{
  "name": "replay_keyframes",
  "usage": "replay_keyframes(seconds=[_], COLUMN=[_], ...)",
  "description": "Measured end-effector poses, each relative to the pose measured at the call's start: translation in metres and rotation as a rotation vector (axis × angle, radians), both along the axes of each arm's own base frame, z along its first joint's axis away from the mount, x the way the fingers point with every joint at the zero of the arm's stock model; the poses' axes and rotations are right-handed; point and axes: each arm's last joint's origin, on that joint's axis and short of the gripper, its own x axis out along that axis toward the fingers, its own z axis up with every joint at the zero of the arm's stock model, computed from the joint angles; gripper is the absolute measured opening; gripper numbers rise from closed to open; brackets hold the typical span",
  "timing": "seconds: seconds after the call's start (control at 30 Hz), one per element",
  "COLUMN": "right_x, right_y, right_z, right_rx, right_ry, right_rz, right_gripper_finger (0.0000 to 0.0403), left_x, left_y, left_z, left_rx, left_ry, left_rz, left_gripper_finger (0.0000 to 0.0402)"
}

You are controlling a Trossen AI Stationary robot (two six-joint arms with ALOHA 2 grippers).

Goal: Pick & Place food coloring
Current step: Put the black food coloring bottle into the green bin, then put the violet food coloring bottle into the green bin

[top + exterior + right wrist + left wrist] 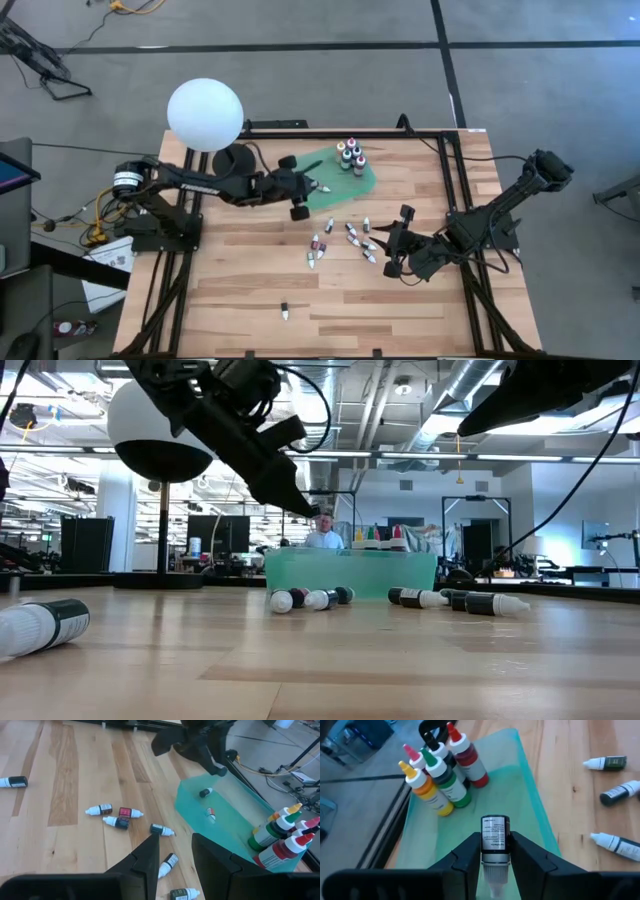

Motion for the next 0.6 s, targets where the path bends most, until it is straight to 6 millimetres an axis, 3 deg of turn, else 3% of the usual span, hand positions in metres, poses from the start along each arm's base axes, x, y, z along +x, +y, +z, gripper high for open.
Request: replay_keyframes(seconds=[0.33, 0.6], right_x=[0.000, 0.006], right_y=[0.000, -0.003], right_z=[0.000, -0.015], right_rx=[0.036, 0.170], right_ry=[-0.007, 0.104], right_rz=[-0.015, 0.006], right_gripper_finger=[0.0109, 0.0109], left_x=[-0.003, 0.002], left_y=[0.014, -0.019], left_z=[0.000, -0.002], left_rx=[-0.033, -0.141], left_ry=[-0.011, -0.002], left_rz=[0.020, -0.163], left_gripper_finger=[0.0141, 0.0153])
